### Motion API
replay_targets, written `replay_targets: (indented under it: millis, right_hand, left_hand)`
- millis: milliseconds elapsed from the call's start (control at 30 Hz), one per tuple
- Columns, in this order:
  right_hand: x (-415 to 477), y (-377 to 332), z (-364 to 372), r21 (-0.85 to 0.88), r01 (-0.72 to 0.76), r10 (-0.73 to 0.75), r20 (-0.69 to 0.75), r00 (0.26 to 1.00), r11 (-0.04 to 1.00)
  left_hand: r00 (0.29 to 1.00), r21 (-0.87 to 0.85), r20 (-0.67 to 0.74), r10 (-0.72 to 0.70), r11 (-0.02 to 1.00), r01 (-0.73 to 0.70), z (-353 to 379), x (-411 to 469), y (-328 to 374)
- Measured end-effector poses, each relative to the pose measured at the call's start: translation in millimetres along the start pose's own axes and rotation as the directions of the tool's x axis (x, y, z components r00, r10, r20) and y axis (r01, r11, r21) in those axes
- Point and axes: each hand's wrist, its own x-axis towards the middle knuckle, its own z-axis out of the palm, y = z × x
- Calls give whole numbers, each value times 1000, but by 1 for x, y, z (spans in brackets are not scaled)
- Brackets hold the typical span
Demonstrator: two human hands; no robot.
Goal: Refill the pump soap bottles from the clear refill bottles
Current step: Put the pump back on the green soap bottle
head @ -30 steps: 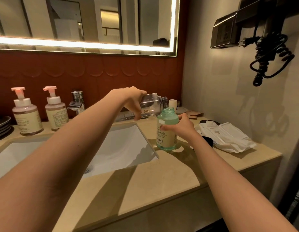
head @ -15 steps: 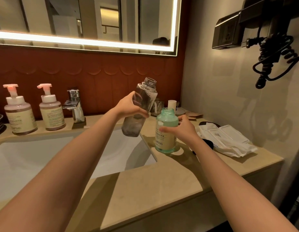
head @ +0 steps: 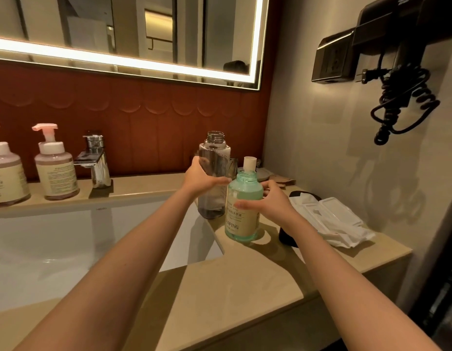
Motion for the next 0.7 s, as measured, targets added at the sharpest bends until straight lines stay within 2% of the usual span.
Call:
replay_targets:
  millis: [133, 233, 267, 333, 367, 433, 500, 600, 700]
  right_hand:
    - [7, 1, -12, 51, -84, 76, 145, 987, 995]
    - [10, 0, -24, 193, -165, 113, 254, 961, 967]
    - [12, -1, -28, 260, -170, 106, 244, 964, 951]
    - [21, 0, -35, 351, -167, 126, 137, 983, 922]
    - [26, 2, -37, 326, -161, 152, 55, 987, 931]
    - [38, 8, -41, 139, -151, 164, -90, 982, 979]
    - [49, 16, -41, -56, -129, 120, -147, 982, 990]
    - [64, 22, -35, -243, -81, 50, -132, 990, 967]
    - [73, 20, -23, -430, -38, 12, -63, 998, 902]
  left_hand:
    - [1000, 38, -9, 7, 999, -6, 9, 2, -2]
    - [1000, 65, -7, -5, 998, 6, 13, 4, -1]
    - [1000, 53, -8, -8, 999, 8, 14, 5, -2]
    - [1000, 20, -8, -14, 1000, 14, 15, 5, -3]
    - [1000, 7, -10, -19, 1000, 19, 14, 6, -4]
    - [999, -8, -7, -40, 999, 40, 11, 4, -5]
    - [999, -27, -20, -46, 999, 45, 8, 0, -5]
    - [989, -14, -145, 30, 999, -32, 4, -10, 1]
    - [945, -9, -266, 190, 980, -199, 2, -21, 9]
